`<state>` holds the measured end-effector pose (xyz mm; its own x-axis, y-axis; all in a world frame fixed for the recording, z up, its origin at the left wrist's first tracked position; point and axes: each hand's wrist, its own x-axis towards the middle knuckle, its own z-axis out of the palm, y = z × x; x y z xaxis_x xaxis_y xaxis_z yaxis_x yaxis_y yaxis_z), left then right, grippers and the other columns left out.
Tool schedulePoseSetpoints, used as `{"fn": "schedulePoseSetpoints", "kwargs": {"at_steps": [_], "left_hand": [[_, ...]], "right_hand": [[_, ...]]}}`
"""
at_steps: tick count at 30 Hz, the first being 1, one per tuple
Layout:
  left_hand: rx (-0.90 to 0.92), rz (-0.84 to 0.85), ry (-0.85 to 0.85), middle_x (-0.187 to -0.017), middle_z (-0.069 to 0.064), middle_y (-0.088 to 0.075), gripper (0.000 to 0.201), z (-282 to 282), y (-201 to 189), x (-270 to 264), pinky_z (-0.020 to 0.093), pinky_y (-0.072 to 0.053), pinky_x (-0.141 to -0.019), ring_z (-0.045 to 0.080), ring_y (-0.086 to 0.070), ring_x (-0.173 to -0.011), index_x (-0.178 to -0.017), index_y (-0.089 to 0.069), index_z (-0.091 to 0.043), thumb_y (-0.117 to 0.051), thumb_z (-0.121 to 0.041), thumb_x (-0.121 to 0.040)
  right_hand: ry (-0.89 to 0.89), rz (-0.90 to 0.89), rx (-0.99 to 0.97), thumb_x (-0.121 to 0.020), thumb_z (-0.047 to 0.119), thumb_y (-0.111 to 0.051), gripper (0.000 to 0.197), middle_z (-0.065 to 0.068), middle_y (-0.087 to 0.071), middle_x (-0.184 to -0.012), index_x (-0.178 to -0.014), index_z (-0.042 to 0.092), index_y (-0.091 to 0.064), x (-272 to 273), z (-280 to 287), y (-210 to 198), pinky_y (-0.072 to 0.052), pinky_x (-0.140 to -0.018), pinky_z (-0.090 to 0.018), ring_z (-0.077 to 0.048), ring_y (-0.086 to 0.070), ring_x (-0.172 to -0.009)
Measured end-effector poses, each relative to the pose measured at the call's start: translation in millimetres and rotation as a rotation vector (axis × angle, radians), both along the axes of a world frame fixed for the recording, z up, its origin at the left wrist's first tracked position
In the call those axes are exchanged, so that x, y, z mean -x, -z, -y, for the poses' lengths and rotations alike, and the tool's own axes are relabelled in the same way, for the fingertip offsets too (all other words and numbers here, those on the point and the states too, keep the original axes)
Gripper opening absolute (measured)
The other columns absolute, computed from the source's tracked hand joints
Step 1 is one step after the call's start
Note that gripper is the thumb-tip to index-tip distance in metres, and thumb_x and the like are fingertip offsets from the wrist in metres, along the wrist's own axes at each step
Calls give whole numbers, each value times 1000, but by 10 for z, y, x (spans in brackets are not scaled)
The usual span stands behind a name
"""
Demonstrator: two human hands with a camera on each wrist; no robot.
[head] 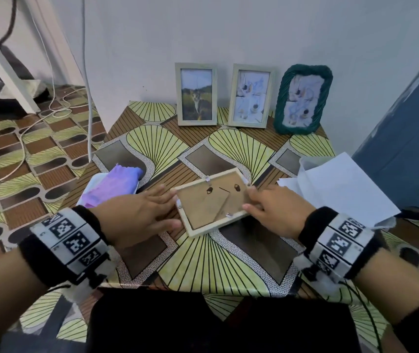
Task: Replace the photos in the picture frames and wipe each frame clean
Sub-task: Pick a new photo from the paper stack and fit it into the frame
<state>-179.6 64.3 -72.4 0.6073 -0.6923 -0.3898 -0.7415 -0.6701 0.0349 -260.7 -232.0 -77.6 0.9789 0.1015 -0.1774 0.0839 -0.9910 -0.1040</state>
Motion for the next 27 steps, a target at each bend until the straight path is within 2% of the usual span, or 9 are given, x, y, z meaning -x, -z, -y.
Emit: {"fn": "schedulePoseSetpoints", "kwargs": {"at_steps": [4, 7, 9, 12, 16, 19, 21, 24, 27], "left_hand": [[-12, 15, -66, -163, -5, 1, 79, 173, -30, -136, 31, -2, -123, 11, 11, -149, -156, -9, -15, -22, -64, -95], [-11, 25, -92, -164, -3, 1, 83, 243, -28, -199, 34, -5, -123, 11, 8, -150, -156, -7, -13, -26, -65, -95], [-2, 35, -97, -164, -2, 2, 87, 258, 10, -211, 33, -6, -123, 12, 7, -150, -156, -6, -12, -32, -66, -93], [40, 26, -108, -164, 2, 4, 93, 250, 88, -180, 28, -3, -122, 14, 5, -151, -156, -3, -10, -38, -67, -91], [111, 31, -120, -164, 6, 3, 93, 222, 158, -134, 27, -13, -120, 17, -14, -150, -156, -4, -9, -41, -65, -92], [128, 16, -129, -164, 5, 2, 91, 217, 164, -132, 30, -19, -119, 20, -21, -148, -156, -7, -10, -43, -64, -92], [143, 17, -123, -164, 5, 0, 90, 223, 152, -140, 29, -20, -118, 19, -23, -147, -156, -10, -10, -45, -63, -92], [184, 21, -114, -164, 2, -5, 88, 228, 134, -153, 23, -21, -114, 16, -28, -145, -155, -16, -10, -50, -60, -91], [204, 5, -107, -164, 1, -4, 87, 225, 139, -154, 22, -17, -115, 14, -22, -147, -156, -15, -12, -51, -58, -91]], "right_hand": [[14, 95, -123, -98, 43, -47, 32, 13, -41, -61, -69, 32, -41, 166, -28, -2, -28, -56, -26, -7, -41, -63], [70, 138, -190, -94, 40, -51, 26, 5, -52, -61, -86, 19, -66, 267, -36, 7, -40, -60, -34, -18, -52, -65], [116, 162, -235, -92, 38, -53, 29, 1, -60, -66, -90, 13, -67, 287, -34, 10, -48, -66, -37, -21, -57, -68], [168, 210, -290, -89, 36, -59, 20, 4, -66, -73, -86, 18, -67, 256, -20, -9, -52, -70, -35, -15, -61, -74], [192, 210, -236, -87, 37, -60, 15, 7, -66, -79, -84, 23, -64, 150, -16, -35, -50, -70, -31, -15, -61, -81], [194, 110, -168, -91, 43, -57, 23, 2, -67, -96, -102, 24, -64, 77, -36, -39, -52, -80, -34, -21, -61, -93], [185, 72, -118, -93, 45, -55, 29, -1, -67, -100, -109, 23, -62, 46, -48, -22, -47, -76, -31, -23, -60, -96], [186, 75, -95, -95, 45, -53, 27, -2, -67, -97, -106, 22, -60, 39, -63, -7, -37, -69, -29, -24, -59, -93], [222, 73, -99, -94, 45, -54, 28, -2, -66, -99, -106, 21, -62, 57, -80, -10, -38, -69, -29, -23, -59, -92]]}}
